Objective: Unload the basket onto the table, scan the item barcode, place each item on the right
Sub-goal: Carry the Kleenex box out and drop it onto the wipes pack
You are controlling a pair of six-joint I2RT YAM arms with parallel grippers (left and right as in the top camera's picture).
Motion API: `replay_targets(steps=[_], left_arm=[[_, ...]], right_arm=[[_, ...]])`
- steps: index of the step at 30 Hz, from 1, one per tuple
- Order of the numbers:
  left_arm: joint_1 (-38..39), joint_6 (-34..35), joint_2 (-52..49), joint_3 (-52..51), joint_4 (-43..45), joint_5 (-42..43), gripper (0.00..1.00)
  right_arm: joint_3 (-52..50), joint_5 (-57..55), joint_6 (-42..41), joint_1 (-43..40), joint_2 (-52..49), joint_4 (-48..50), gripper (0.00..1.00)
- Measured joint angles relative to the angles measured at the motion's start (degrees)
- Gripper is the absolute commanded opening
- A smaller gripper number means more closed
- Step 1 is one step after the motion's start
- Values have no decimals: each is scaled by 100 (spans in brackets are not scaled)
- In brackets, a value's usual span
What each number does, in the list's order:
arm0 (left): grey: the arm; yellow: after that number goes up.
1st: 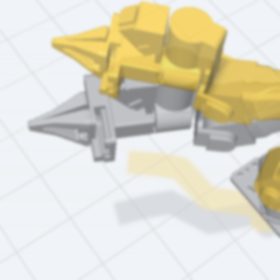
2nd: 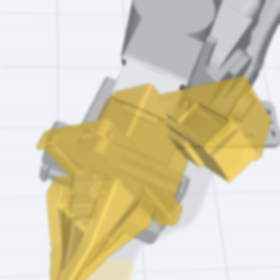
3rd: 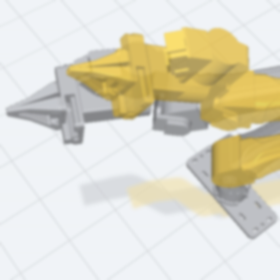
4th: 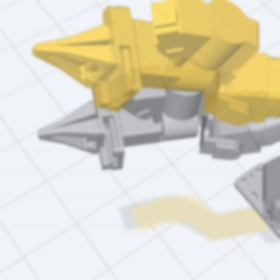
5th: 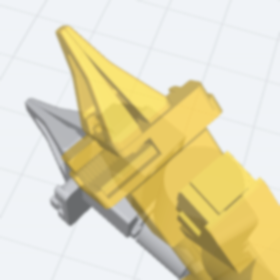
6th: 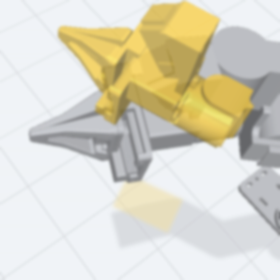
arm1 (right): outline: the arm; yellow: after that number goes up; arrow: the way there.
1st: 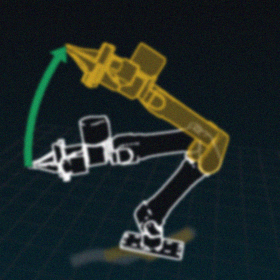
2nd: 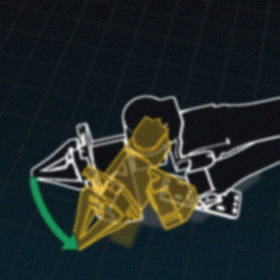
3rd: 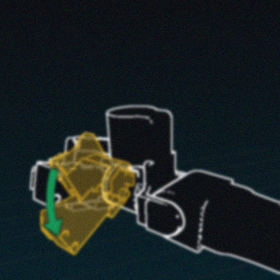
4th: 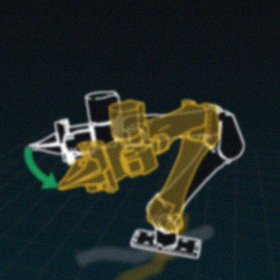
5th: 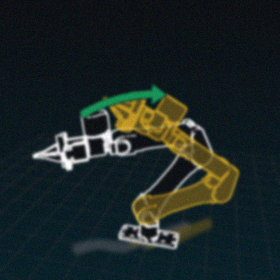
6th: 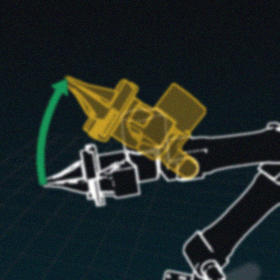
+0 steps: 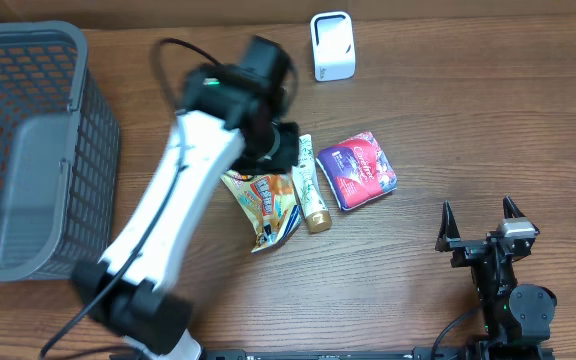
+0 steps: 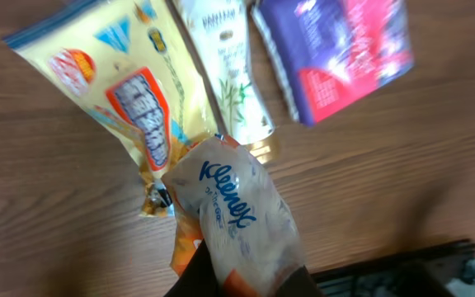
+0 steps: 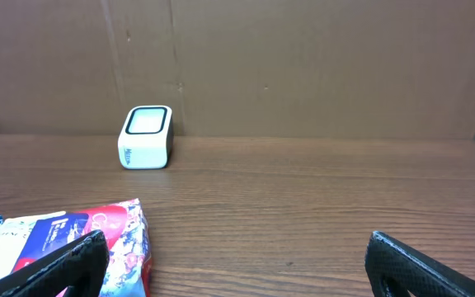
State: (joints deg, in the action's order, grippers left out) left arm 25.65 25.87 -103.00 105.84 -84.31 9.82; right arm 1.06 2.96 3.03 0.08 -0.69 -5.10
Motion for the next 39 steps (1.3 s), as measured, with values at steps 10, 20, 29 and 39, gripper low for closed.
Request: replay_targets(steps=[10, 20, 29, 39], left_arm=[[149, 232, -1001, -42, 35, -328, 84], [149, 254, -1054, 61, -243, -409, 82], [151, 225, -925, 1786, -1207, -487, 85], [400, 221, 1099, 1858, -1213, -461, 95]], right_arm=[[0, -2, 0, 0, 0, -2, 100], [0, -2, 0, 0, 0, 0, 100], [0, 0, 0, 0, 0, -4, 100], [0, -2, 0, 0, 0, 0, 100]])
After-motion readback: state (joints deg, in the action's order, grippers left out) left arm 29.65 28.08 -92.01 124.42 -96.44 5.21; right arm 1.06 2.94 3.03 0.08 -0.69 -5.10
